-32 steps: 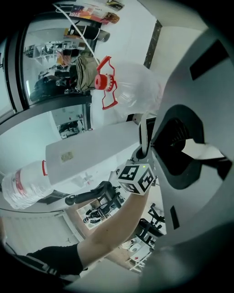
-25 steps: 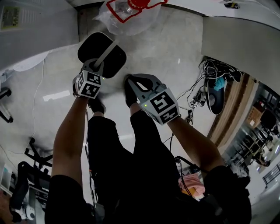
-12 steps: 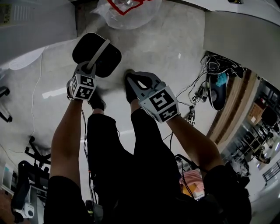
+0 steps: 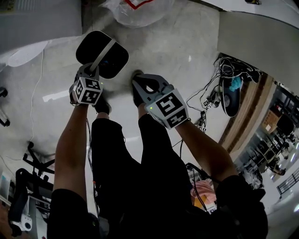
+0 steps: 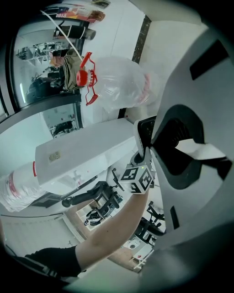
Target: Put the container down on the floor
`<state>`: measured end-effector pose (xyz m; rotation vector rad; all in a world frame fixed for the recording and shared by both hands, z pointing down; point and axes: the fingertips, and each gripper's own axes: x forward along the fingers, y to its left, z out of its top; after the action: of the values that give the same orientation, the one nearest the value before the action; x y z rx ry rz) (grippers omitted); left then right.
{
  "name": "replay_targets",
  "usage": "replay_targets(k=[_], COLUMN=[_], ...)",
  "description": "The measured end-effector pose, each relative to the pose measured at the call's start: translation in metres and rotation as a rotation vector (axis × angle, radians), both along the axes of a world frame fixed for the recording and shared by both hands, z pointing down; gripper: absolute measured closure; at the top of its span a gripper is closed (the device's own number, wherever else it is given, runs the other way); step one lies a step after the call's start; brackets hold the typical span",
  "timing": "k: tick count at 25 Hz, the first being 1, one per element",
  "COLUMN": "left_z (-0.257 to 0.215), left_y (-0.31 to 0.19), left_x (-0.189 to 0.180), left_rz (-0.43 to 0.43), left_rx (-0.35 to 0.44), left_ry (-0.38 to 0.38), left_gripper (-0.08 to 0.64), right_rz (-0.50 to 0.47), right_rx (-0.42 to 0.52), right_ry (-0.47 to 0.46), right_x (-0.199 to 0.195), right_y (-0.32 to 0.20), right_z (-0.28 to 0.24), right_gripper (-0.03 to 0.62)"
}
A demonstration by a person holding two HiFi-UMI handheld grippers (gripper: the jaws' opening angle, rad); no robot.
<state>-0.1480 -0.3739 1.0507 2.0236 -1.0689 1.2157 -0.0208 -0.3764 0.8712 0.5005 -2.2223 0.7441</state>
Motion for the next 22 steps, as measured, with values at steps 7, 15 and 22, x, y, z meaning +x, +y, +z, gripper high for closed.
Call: replay_targets(k=[7,15,22], left_z=[-0.005,-0.021,-0.024], left_y=[0.010,0.017,0.019], left_x=[-0.008,-0.023,-0.013], left_rz=[-0.048,-0.103,-0.051], left_rx=[0.002,0.004,-0.045], left_ry=[-0.024,0.007,0.023], left_gripper=[0.445,0.426,0.422], right_rz=[-0.016,-0.017,-0.041], right_rx=[-0.001,-0.007,-0.006], right_ry=[0.014,0.011,0.010], right_x=[0.000,-0.003,-0.004], right_y=[0.007,0.015,0.023], right_z=[0.000,-0.007,-0.016], right_gripper=[0.583,0.583,0.583])
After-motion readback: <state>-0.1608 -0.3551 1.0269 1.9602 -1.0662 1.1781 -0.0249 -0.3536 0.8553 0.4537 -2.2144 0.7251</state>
